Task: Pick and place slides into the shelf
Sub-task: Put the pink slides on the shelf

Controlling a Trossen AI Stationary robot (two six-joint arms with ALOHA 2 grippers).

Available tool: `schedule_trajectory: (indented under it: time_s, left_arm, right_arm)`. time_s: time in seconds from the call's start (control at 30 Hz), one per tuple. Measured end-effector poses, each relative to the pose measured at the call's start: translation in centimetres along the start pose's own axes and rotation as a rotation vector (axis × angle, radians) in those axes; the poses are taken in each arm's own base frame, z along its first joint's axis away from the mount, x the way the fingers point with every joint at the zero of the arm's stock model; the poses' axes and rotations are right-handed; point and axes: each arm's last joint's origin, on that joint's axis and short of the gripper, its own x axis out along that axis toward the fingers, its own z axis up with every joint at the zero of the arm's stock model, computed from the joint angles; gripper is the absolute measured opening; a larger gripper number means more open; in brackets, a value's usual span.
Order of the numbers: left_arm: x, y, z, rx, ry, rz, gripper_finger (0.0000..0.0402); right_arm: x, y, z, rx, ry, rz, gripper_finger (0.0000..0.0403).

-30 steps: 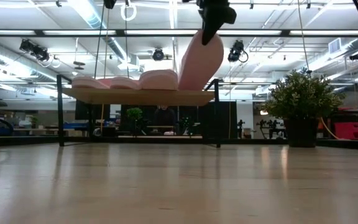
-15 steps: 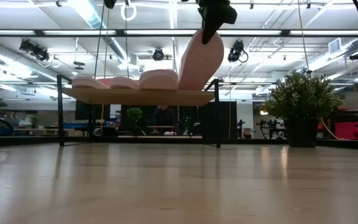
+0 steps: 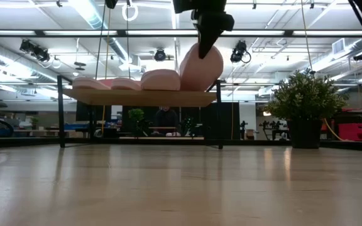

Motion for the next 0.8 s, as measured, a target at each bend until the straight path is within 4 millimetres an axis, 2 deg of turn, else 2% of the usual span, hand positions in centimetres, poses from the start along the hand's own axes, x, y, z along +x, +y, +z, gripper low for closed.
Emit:
schedule_trajectory:
  time_s: [0.33,0.8]
  left_arm:
    - [0.0,0.0,0.0,-0.001,0.0,0.0,0.0094]
    - [0.0,0.0,0.0,-0.001,0.0,-0.002,0.0098]
  right_arm:
    - [1.4,0.8,0.9,0.004,-0.004,0.057,0.0037]
    - [2.3,0.5,1.3,0.085,-0.032,0.126,0.004]
